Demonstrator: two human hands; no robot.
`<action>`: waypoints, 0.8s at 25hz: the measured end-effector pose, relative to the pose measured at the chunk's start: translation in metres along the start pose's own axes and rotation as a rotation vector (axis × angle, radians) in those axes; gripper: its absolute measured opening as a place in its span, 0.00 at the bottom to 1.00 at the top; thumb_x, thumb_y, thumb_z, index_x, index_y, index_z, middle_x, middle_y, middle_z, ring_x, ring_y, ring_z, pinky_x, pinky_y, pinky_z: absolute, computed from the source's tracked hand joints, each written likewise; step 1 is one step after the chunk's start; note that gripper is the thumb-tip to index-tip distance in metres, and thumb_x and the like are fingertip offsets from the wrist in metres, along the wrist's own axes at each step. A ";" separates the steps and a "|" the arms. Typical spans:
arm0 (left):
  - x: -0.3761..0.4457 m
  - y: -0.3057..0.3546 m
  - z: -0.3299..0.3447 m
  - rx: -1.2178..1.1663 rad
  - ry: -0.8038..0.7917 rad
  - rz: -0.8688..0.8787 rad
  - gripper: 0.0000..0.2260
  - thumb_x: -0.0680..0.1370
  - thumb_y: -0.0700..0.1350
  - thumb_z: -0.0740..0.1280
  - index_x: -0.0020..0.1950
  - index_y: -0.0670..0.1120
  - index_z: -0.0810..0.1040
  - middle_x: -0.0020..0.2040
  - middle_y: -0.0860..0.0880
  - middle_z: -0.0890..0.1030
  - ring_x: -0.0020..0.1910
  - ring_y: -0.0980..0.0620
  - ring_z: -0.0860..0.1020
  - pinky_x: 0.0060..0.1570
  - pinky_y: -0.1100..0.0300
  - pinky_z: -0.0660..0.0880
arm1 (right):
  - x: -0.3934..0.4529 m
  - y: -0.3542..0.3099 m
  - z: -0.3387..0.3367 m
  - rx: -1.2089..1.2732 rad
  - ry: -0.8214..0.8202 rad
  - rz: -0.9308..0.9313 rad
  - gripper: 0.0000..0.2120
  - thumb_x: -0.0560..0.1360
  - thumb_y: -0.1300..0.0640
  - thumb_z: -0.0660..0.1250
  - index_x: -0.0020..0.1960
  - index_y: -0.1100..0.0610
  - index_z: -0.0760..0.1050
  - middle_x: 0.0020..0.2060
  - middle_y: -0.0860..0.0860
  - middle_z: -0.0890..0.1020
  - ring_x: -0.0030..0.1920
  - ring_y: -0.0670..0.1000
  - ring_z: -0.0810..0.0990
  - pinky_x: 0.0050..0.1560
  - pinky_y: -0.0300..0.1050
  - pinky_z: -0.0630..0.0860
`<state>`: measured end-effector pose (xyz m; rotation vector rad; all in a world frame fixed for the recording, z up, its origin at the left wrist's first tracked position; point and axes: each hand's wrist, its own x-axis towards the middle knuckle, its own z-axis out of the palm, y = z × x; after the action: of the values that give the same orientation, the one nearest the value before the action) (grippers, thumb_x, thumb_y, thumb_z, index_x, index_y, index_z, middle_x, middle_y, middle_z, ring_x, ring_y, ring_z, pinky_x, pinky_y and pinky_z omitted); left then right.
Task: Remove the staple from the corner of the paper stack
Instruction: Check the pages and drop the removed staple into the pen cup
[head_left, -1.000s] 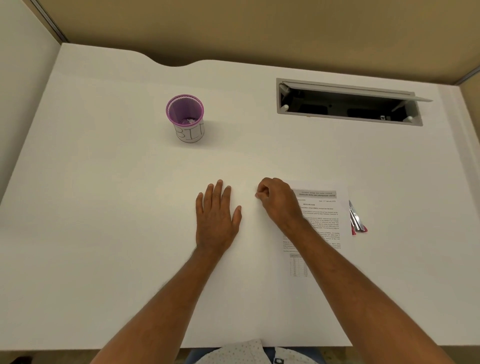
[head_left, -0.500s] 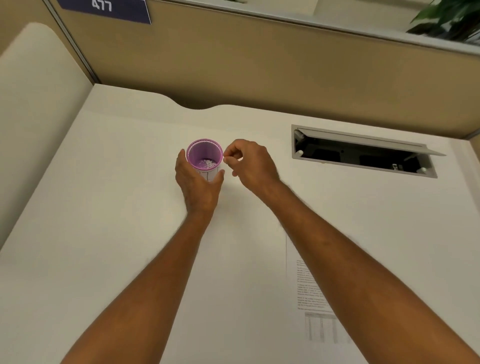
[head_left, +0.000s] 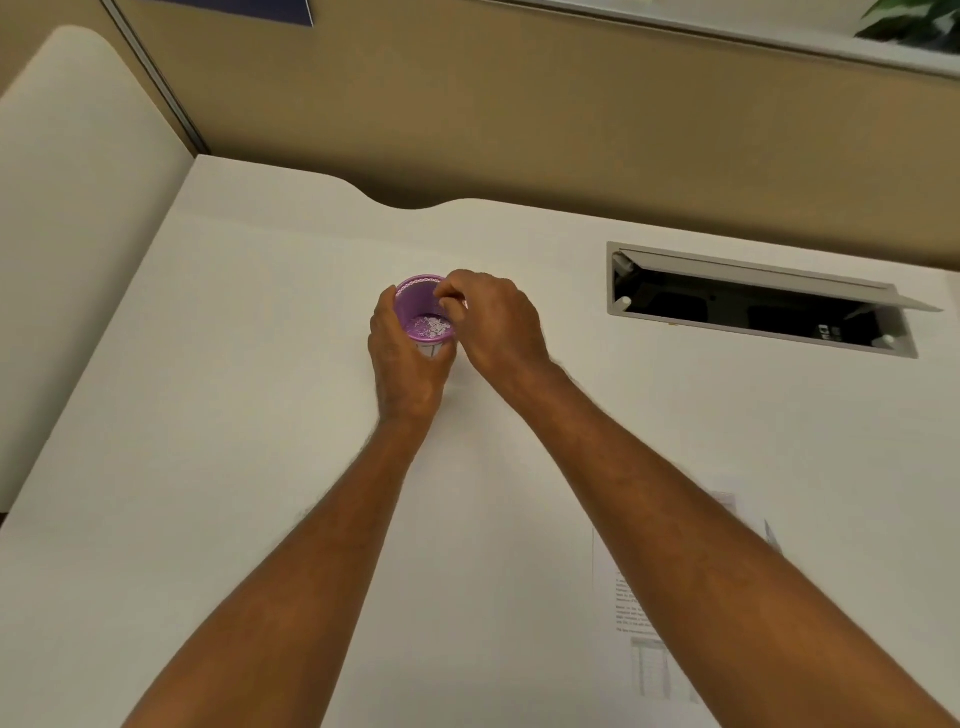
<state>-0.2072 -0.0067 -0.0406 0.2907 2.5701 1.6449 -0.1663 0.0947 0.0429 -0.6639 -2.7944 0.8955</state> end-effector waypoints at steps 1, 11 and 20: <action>-0.002 0.001 -0.001 0.031 0.003 -0.006 0.41 0.73 0.51 0.79 0.79 0.44 0.62 0.77 0.43 0.70 0.74 0.44 0.71 0.71 0.48 0.74 | -0.013 0.006 -0.003 0.069 0.059 0.008 0.11 0.82 0.54 0.67 0.62 0.55 0.81 0.58 0.51 0.85 0.55 0.50 0.83 0.55 0.41 0.81; -0.169 0.011 0.041 0.260 -0.277 0.074 0.30 0.77 0.51 0.72 0.76 0.46 0.68 0.73 0.43 0.71 0.71 0.41 0.68 0.68 0.41 0.67 | -0.296 0.152 0.004 -0.014 0.438 0.407 0.14 0.78 0.58 0.70 0.63 0.54 0.77 0.65 0.49 0.78 0.67 0.52 0.73 0.70 0.55 0.72; -0.165 0.052 0.111 0.778 -0.855 0.475 0.38 0.71 0.67 0.72 0.76 0.52 0.67 0.72 0.48 0.73 0.69 0.43 0.69 0.65 0.44 0.64 | -0.341 0.176 0.036 -0.167 0.318 0.457 0.27 0.82 0.46 0.61 0.76 0.58 0.68 0.79 0.54 0.68 0.80 0.56 0.62 0.78 0.57 0.63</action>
<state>-0.0213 0.0807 -0.0465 1.3658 2.3281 0.2786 0.1941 0.0510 -0.0863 -1.3757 -2.4851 0.5506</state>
